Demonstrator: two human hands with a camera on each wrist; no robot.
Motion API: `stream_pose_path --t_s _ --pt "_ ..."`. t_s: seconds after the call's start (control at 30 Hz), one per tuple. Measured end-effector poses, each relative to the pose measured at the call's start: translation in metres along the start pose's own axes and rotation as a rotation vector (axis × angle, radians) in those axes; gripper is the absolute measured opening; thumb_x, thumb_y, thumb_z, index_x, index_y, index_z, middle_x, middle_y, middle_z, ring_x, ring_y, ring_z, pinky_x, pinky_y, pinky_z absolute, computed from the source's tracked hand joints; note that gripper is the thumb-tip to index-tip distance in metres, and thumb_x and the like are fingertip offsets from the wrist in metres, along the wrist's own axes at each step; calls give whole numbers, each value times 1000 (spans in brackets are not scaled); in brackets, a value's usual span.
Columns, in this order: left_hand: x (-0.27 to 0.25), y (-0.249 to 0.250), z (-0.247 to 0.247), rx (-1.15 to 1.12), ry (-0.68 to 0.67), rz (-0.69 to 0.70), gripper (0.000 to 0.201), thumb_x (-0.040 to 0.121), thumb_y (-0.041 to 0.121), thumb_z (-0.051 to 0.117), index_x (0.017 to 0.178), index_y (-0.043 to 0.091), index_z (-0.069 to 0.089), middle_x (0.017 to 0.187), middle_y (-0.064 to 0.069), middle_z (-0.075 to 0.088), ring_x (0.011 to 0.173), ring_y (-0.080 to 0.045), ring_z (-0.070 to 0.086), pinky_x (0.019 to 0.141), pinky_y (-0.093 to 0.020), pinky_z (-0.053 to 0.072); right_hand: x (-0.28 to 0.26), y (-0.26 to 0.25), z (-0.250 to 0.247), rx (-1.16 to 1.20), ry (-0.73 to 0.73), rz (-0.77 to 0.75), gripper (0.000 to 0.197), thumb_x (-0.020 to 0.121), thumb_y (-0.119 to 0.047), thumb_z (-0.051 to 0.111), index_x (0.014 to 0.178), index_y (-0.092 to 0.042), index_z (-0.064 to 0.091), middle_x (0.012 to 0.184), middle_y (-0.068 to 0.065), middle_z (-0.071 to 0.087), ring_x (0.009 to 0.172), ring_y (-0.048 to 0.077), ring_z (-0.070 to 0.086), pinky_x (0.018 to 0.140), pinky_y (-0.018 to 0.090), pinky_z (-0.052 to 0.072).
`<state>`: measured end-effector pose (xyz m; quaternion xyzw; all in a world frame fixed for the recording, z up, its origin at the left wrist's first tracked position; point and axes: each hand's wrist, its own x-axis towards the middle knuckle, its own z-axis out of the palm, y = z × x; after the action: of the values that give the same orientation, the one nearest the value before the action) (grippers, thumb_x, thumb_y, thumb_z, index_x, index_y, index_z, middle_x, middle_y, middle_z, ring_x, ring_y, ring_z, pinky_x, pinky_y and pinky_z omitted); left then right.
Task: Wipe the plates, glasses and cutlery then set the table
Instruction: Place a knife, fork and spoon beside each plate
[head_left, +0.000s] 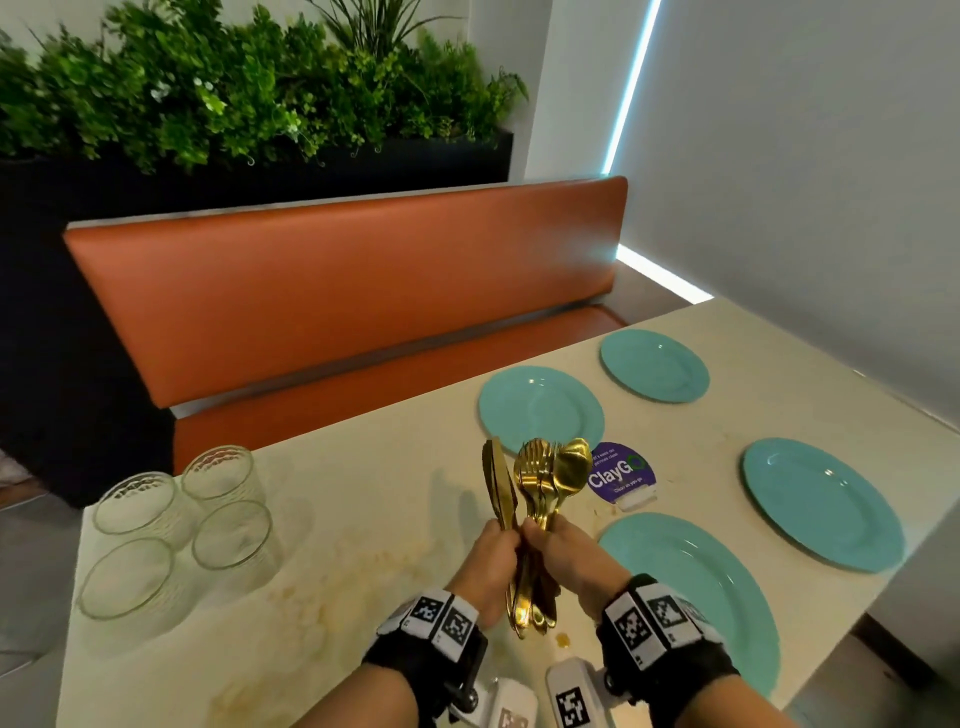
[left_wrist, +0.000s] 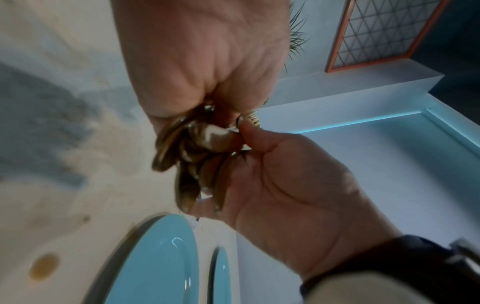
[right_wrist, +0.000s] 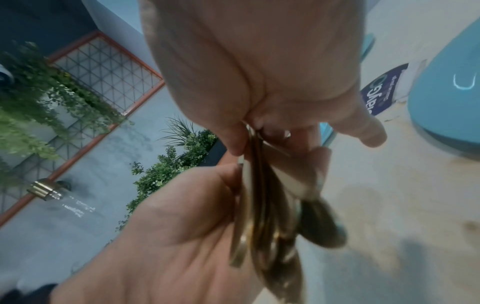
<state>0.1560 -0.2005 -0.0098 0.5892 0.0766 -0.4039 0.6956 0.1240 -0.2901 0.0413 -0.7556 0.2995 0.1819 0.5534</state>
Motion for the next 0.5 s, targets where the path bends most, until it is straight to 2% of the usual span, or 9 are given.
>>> stream_pose_path --t_s 0.07,0.13,0.17,0.27,0.33,0.37,0.4,0.47,0.5 --pt "-7 2 6 -44 7 3 24 96 17 36 112 5 50 102 -21 60 91 -30 60 71 -40 52 -5 3 -2 -48 2 -39 20 100 -29 33 104 -16 48 87 0 58 85 13 56 79 27 45" --pt "-14 4 11 -56 -1 0 28 94 21 36 99 5 58 88 -16 61 87 -27 59 72 -36 49 -11 5 -3 -143 6 -100 24 100 -29 33 113 -13 47 97 2 59 94 15 55 89 30 44" --pt "-17 4 13 -63 -7 -5 32 94 25 37 96 6 61 87 -15 63 89 -27 60 75 -36 49 -13 7 -3 -206 10 -123 29 100 -30 34 119 -12 44 104 4 59 97 16 55 91 30 44" --pt "-21 4 19 -45 -19 -14 31 95 33 45 106 9 60 101 -14 64 107 -28 59 91 -40 47 -22 11 -2 -345 7 -156 38 99 -30 34 130 -8 35 118 11 57 104 22 58 94 34 47" --pt "-23 2 22 -47 -8 -2 27 95 30 49 113 10 53 109 -13 62 108 -27 58 92 -39 48 -27 14 -2 -448 27 -179 37 100 -22 31 132 -4 32 123 16 52 111 30 56 97 36 45" --pt "-24 1 22 -55 -1 -2 29 95 29 51 117 10 50 113 -14 61 109 -27 58 93 -39 48 -28 16 -2 -475 57 -187 37 100 -20 32 133 -3 31 120 14 53 113 31 54 97 37 43" --pt "-25 1 23 -57 -2 -4 31 95 28 53 119 10 48 115 -14 61 110 -27 58 95 -40 48 -30 19 -2 -487 83 -191 37 99 -19 33 133 -4 31 111 9 54 110 30 54 98 38 43" --pt "-25 -1 22 -55 -9 -9 31 94 25 54 121 10 47 116 -15 61 110 -28 59 97 -41 47 -31 25 -2 -560 90 -211 37 98 -20 33 133 -7 32 92 -4 48 94 22 52 98 41 43" --pt "-26 -2 22 -58 -13 -11 31 94 25 54 121 9 47 117 -15 61 110 -28 59 96 -41 48 -31 29 0 -597 69 -212 36 98 -21 31 132 -8 33 95 -2 47 85 19 49 98 43 43"
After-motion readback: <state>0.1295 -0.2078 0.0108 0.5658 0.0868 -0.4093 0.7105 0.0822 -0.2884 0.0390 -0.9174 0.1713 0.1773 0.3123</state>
